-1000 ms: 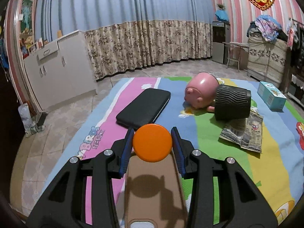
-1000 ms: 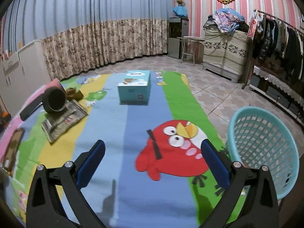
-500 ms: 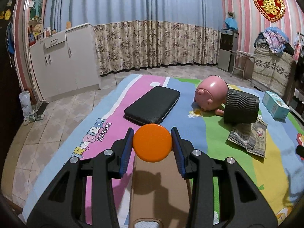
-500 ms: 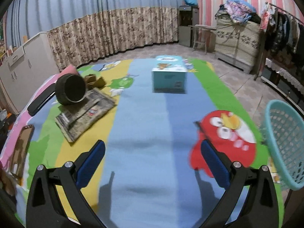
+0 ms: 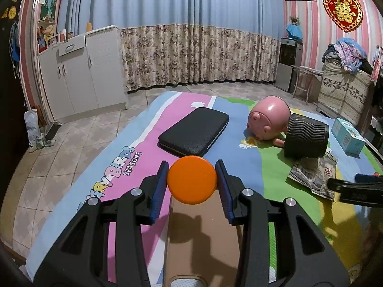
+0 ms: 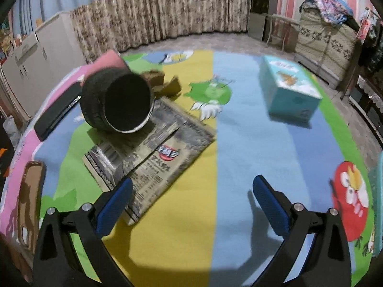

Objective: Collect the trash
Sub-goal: 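Lift the orange lid with the left gripper while the right gripper grasps the silver snack wrapper, then carry the orange lid and snack wrapper over the basket with both grippers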

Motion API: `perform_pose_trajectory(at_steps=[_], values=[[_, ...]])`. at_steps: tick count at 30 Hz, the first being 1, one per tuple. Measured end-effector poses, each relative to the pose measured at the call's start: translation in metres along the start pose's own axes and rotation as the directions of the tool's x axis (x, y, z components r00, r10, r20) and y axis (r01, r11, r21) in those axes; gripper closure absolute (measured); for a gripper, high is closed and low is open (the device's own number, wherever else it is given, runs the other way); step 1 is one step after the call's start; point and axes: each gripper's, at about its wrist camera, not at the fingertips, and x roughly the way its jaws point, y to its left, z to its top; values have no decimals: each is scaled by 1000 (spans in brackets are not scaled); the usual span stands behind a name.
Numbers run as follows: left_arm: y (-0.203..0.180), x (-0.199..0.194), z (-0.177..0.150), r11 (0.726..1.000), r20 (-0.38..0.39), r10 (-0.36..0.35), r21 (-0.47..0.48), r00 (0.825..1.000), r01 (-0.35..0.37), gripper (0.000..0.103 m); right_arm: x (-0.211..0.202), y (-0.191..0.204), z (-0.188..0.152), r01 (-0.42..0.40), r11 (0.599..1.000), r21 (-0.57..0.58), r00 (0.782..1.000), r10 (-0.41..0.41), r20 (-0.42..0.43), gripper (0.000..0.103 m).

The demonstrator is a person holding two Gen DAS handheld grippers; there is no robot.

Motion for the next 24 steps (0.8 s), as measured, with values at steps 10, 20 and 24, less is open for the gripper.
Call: perform_pose_trajectory(at_steps=[10, 20, 24], values=[[-1, 0, 0, 1000, 0, 1, 1, 1000, -1, 64, 0, 23, 3, -28, 997, -70, 999, 31, 35, 68], [-3, 3, -1, 1000, -11, 2, 14, 1000, -2, 64, -28, -34, -7, -76, 997, 25, 993, 74, 95, 101], [-4, 2, -1, 1000, -7, -11, 16, 1000, 11, 64, -51, -72, -20, -43, 998, 36, 990, 38, 134, 101]])
